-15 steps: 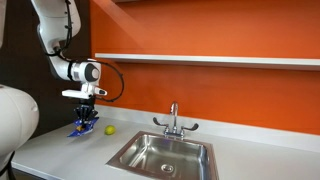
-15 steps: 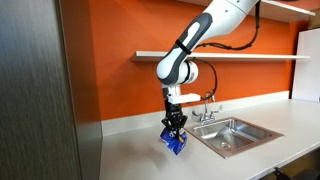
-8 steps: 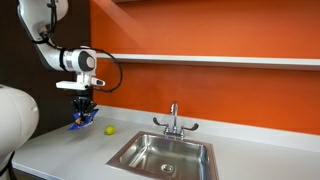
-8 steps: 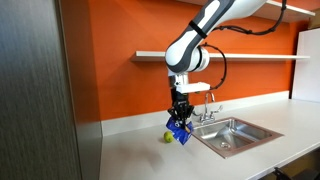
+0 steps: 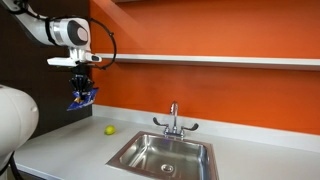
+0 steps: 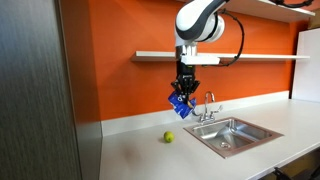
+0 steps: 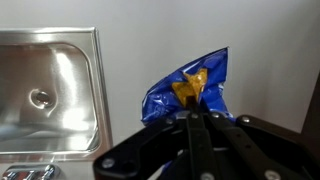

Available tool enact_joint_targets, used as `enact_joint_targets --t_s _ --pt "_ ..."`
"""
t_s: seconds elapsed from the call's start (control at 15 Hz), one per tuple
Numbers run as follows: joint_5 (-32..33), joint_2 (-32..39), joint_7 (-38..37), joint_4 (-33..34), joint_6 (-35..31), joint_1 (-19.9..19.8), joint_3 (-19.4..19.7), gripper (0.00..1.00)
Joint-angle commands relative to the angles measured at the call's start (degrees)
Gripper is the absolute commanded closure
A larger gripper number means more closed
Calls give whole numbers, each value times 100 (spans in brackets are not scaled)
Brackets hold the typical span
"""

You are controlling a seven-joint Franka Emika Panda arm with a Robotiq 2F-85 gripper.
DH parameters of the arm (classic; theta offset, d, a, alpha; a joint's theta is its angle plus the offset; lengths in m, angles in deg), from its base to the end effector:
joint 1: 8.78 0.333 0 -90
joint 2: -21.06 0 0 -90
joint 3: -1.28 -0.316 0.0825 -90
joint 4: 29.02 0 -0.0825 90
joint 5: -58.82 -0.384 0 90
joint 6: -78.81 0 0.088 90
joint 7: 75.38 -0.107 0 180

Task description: Put the blue packet on the bottom shelf

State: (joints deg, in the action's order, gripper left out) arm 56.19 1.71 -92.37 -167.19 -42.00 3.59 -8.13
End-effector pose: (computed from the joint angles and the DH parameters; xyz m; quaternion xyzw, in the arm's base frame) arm 0.4086 0.1675 0.4397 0.9995 0.0262 0.0171 0.0017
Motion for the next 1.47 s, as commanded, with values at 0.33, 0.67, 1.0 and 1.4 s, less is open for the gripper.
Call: enact_joint_targets --t_s 0.33,0.67,1.0,1.4 --pt "421 -1309 -782 837 1156 -441 -476 100" --pt "870 -1175 -892 2154 1577 -741 -657 100" --pt "1257 -595 -736 3372 1699 -1059 -594 100" --pt "1753 727 -591 4791 1674 -1267 -426 100"
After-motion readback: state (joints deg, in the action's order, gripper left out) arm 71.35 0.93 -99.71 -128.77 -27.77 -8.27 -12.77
